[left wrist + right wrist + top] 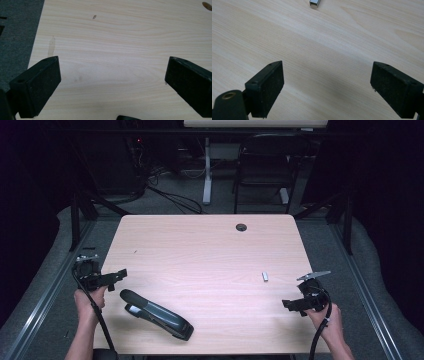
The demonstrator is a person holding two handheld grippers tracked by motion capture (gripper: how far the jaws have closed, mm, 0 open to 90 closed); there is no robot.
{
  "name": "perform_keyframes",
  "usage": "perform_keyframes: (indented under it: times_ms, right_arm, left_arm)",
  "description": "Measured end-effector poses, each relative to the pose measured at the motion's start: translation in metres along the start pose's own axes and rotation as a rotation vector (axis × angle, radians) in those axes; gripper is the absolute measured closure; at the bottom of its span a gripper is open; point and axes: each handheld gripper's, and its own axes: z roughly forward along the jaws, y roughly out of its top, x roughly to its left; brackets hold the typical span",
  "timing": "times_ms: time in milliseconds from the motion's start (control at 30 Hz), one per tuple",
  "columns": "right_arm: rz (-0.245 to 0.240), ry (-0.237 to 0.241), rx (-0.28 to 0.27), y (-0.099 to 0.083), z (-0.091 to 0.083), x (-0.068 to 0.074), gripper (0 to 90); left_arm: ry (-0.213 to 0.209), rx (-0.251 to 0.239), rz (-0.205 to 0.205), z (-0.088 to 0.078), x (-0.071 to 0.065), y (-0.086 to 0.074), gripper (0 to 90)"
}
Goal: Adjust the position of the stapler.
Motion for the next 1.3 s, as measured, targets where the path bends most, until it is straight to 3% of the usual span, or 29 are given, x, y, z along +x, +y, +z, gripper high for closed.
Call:
perform_keyframes:
  times_ms: [100, 200, 300, 333, 433, 467, 533, 600, 667, 700, 733, 900, 1033, 1300]
  right_arm:
    - [-0.009, -0.001, 0.001, 0.000, 0.000, 0.000, 11.4]
    - [-0.012, -0.003, 0.003, 0.000, -0.001, 0.001, 11.6]
    - [-0.019, -0.001, 0.002, 0.002, -0.001, 0.003, 12.1]
    - [-0.022, -0.006, 0.003, 0.003, 0.000, 0.004, 12.2]
    - [-0.037, -0.006, 0.012, 0.003, 0.001, 0.006, 12.4]
    - [-0.041, -0.004, 0.016, 0.003, 0.001, 0.006, 12.5]
    - [-0.040, -0.003, 0.017, 0.003, 0.001, 0.006, 12.6]
    - [-0.041, -0.002, 0.020, 0.004, 0.002, 0.005, 12.7]
    - [-0.039, -0.004, 0.020, 0.004, 0.002, 0.005, 12.8]
    - [-0.039, -0.004, 0.020, 0.004, 0.002, 0.005, 12.8]
    - [-0.038, -0.006, 0.020, 0.003, 0.001, 0.005, 12.9]
    - [-0.036, -0.020, 0.017, 0.002, 0.000, 0.006, 13.2]
    - [-0.033, -0.023, 0.019, 0.002, 0.001, 0.006, 13.4]
    - [-0.039, -0.023, 0.025, 0.003, 0.002, 0.008, 13.6]
  left_arm:
    - [-0.006, -0.006, 0.001, -0.002, -0.002, 0.001, 0.6]
    - [-0.001, -0.004, 0.027, -0.007, -0.005, 0.002, 0.6]
    - [0.064, 0.001, 0.068, -0.020, -0.010, 0.000, 2.2]
    - [0.065, 0.000, 0.070, -0.023, -0.010, -0.001, 4.3]
    - [0.075, -0.001, 0.076, -0.031, -0.010, -0.003, 19.6]
    - [0.132, 0.026, 0.079, -0.034, -0.012, -0.003, 27.5]
    - [0.151, 0.043, 0.083, -0.035, -0.014, -0.004, 42.4]
    - [0.162, 0.055, 0.103, -0.036, -0.019, -0.005, 52.0]
    - [0.174, 0.058, 0.152, -0.038, -0.026, -0.006, 61.3]
    - [0.174, 0.058, 0.152, -0.038, -0.026, -0.006, 65.9]
    - [0.178, 0.048, 0.197, -0.042, -0.031, -0.008, 69.7]
    - [0.166, 0.016, 0.248, -0.052, -0.037, -0.017, 85.0]
    - [0.150, 0.068, 0.273, -0.050, -0.035, -0.025, 90.0]
    - [0.108, 0.187, 0.327, -0.042, -0.037, -0.028, 90.0]
